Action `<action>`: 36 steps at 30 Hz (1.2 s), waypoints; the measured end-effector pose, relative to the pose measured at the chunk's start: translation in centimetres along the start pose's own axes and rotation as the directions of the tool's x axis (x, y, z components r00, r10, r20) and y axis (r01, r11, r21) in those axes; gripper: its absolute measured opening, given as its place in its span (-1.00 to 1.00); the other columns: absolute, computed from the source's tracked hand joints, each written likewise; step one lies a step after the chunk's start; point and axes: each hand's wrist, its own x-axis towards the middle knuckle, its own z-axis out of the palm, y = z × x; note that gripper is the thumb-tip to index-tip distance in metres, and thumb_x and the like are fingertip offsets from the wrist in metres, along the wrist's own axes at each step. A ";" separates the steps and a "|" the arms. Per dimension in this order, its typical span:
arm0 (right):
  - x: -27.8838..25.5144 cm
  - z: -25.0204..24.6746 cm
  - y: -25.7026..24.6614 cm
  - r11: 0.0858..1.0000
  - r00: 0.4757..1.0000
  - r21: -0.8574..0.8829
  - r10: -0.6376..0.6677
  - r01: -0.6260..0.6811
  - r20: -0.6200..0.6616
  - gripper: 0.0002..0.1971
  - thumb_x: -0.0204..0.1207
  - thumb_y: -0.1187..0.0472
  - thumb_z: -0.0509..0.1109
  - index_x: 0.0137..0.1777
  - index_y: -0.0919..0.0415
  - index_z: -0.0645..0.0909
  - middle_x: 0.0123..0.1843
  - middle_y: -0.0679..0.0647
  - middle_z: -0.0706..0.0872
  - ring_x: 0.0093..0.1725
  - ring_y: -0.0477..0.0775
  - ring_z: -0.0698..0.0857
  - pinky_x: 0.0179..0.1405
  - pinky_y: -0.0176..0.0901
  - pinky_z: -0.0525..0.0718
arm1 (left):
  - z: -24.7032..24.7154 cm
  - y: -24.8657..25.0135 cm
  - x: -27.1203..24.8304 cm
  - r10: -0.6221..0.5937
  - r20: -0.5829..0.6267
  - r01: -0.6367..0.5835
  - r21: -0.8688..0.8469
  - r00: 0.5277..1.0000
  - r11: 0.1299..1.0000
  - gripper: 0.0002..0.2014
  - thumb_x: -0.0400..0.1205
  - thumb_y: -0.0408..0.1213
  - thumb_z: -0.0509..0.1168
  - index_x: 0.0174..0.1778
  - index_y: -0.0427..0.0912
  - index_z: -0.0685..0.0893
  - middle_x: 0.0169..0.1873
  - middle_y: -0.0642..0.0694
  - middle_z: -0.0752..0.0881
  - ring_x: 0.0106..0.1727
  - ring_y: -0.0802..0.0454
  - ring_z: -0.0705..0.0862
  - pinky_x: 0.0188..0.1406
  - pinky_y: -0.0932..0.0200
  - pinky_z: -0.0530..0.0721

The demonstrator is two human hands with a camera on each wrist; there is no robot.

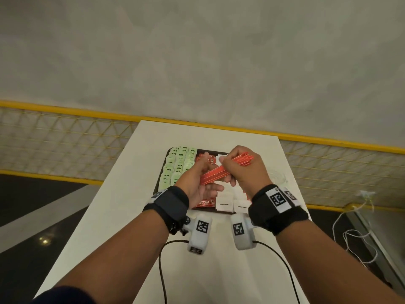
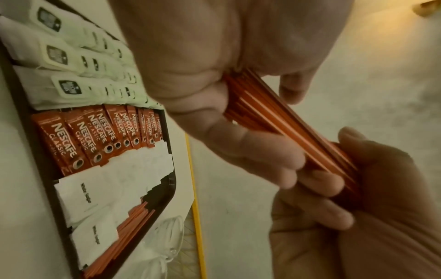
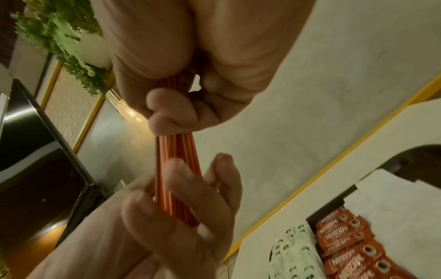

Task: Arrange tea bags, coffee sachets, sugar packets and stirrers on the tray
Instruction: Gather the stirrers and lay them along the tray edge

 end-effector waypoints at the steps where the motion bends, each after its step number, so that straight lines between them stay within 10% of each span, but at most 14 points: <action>1: 0.2 0.6 0.2 1.000 1.000 0.005 0.005 -0.005 0.008 -0.84 0.53 0.27 0.49 -0.18 0.33 0.58 -0.51 0.22 0.65 -0.61 0.06 0.58 -0.55 -0.20 0.54 | -0.2 0.1 0.0 0.010 -0.023 -0.010 -0.015 1.000 1.000 -0.32 0.65 0.24 0.20 0.37 -0.34 0.56 -0.16 -0.26 0.74 -0.44 0.04 0.70 -0.62 0.30 0.63; 9: 1.2 2.5 0.8 0.998 0.996 -0.043 -0.033 0.037 0.088 -0.73 0.47 0.04 0.56 0.04 0.17 0.66 -0.21 0.03 0.74 -0.30 0.06 0.71 -0.36 -0.13 0.69 | -3.6 0.8 0.8 0.009 -0.081 -0.020 -0.143 0.997 0.990 -0.54 0.60 -0.09 0.44 0.29 -0.34 0.59 -0.21 -0.12 0.58 -0.59 0.25 0.40 -0.78 0.45 0.36; 12: 2.2 2.2 0.6 0.999 0.999 -0.036 -0.035 0.034 -0.040 -0.51 0.49 -0.31 0.27 0.28 -0.03 0.55 0.15 -0.09 0.67 0.09 -0.04 0.72 0.01 -0.19 0.67 | -4.6 1.3 0.8 0.020 -0.143 -0.040 -0.140 0.990 0.989 -0.79 0.68 -0.17 0.34 -0.04 -0.28 0.65 -0.35 -0.07 0.66 -0.63 0.25 0.42 -0.78 0.47 0.37; 16: 2.4 3.0 0.7 0.968 0.994 -0.235 -0.071 0.088 0.082 -0.33 0.58 -0.43 -0.08 0.55 -0.11 0.39 0.49 -0.14 0.51 0.44 -0.17 0.51 0.26 -0.39 0.45 | -4.5 1.4 0.6 0.030 -0.182 -0.047 -0.090 0.983 0.995 -0.73 0.65 -0.13 0.38 0.04 -0.30 0.68 -0.33 -0.13 0.70 -0.57 0.21 0.49 -0.70 0.47 0.49; 24: 2.6 3.7 0.7 0.888 0.978 -0.455 0.028 0.070 0.206 -0.51 0.70 -0.19 0.02 0.35 0.10 0.57 0.14 0.05 0.71 0.10 0.02 0.71 0.21 0.13 0.69 | -5.4 1.8 0.8 0.133 -0.256 -0.127 0.039 0.958 0.991 -0.85 0.64 -0.25 0.40 -0.13 -0.27 0.66 -0.40 -0.10 0.69 -0.55 0.17 0.52 -0.65 0.41 0.53; 31: 1.4 2.7 2.5 0.433 0.874 -0.854 0.246 0.289 0.420 -0.69 0.59 -0.23 0.30 0.03 0.01 0.53 -0.13 0.00 0.69 -0.19 0.00 0.65 -0.29 -0.13 0.51 | -6.0 1.8 1.5 0.292 -0.116 -0.169 0.598 0.949 0.783 -0.86 0.58 -0.32 0.47 -0.21 -0.32 0.71 -0.52 -0.03 0.68 -0.57 0.09 0.63 -0.56 0.27 0.60; 36: 0.4 3.4 5.9 0.546 0.901 -0.826 0.276 0.140 0.335 -0.65 0.61 0.05 0.34 0.35 0.13 0.48 0.07 0.08 0.72 -0.01 0.07 0.67 -0.20 -0.20 0.44 | -4.7 0.4 3.1 0.257 -0.016 -0.160 0.746 0.966 0.646 -0.84 0.59 -0.27 0.46 -0.22 -0.28 0.70 -0.44 -0.12 0.73 -0.46 -0.02 0.71 -0.40 0.06 0.78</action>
